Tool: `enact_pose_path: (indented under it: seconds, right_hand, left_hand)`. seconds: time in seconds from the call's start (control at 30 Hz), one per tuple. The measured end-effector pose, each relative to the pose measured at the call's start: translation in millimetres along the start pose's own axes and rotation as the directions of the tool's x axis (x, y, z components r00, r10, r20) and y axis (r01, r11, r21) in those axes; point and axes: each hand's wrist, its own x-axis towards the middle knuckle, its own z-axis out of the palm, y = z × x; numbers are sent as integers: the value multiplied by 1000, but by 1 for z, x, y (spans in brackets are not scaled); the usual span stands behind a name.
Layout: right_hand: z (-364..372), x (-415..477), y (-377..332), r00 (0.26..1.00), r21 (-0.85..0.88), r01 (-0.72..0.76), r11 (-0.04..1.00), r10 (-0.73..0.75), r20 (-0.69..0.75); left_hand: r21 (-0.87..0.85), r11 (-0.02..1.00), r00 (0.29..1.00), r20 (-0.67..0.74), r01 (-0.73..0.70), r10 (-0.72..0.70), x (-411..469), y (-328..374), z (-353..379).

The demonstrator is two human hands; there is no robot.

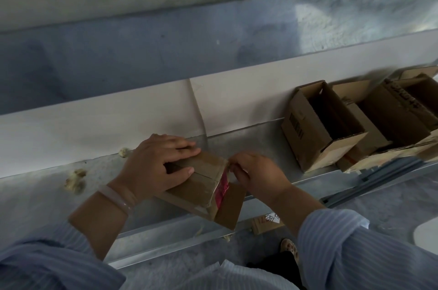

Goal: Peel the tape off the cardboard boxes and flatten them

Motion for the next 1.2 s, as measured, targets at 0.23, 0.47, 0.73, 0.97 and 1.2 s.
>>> enact_pose_path:
  seconds: [0.23,0.47,0.73,0.97,1.2]
  right_hand:
    - [-2,-2,-2,996,104,-19,994,29,-88]
    - [-9,9,-2,992,-4,36,999,-36,-124]
    - [-3,5,-12,883,345,-410,844,462,-80]
    - [10,-30,-37,907,540,-357,762,422,4]
    - [2,-4,-47,819,603,-409,685,567,-89]
  left_hand:
    - [7,999,999,-14,38,-38,0,3,2]
    - [13,998,998,-14,62,-62,3,6,2]
    - [107,941,943,-131,321,-307,14,23,16]
    - [128,800,809,-140,586,-570,32,28,22]
    - [180,789,809,-147,588,-570,32,28,23]
